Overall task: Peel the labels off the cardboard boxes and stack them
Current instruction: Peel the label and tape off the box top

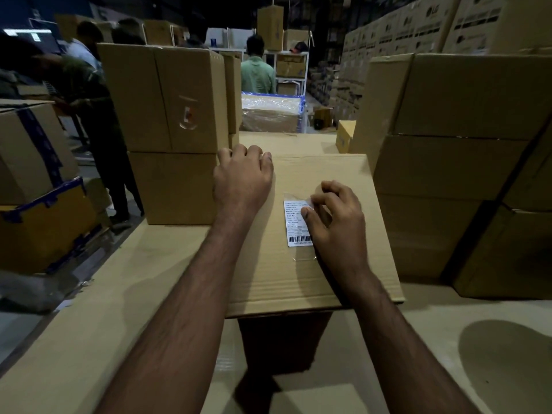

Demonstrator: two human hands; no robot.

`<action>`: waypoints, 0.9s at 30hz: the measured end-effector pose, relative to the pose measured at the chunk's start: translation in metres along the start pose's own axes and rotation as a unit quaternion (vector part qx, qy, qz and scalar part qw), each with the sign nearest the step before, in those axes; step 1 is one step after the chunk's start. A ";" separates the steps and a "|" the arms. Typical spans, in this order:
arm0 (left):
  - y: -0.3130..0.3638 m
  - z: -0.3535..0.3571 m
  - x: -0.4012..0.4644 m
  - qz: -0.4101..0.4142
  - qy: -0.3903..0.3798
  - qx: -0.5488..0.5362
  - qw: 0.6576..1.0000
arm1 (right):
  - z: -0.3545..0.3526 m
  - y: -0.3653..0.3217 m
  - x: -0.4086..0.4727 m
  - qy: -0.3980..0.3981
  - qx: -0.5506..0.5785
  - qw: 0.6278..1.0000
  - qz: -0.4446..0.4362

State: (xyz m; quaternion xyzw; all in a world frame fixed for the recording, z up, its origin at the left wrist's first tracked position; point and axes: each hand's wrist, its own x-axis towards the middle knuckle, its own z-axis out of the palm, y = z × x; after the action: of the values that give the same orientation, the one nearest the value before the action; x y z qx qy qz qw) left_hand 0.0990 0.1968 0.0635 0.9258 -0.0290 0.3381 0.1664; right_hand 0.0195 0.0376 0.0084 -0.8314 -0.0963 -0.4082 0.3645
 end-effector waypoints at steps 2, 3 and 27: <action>0.000 0.001 0.000 0.001 0.002 0.000 1.000 | 0.002 0.000 0.003 0.018 0.013 1.000 0.009; 0.000 0.001 0.000 0.001 0.001 0.001 1.000 | 0.003 0.000 0.005 0.030 0.017 0.999 0.017; 0.001 0.001 -0.001 -0.003 0.007 -0.001 1.000 | -0.006 -0.008 -0.005 -0.087 -0.051 0.995 0.014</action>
State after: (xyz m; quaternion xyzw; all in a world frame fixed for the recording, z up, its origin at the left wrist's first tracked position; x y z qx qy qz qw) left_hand 0.0985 0.1959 0.0623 0.9232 -0.0249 0.3444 0.1686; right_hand 0.0087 0.0398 0.0116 -0.8824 -0.0950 -0.3336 0.3180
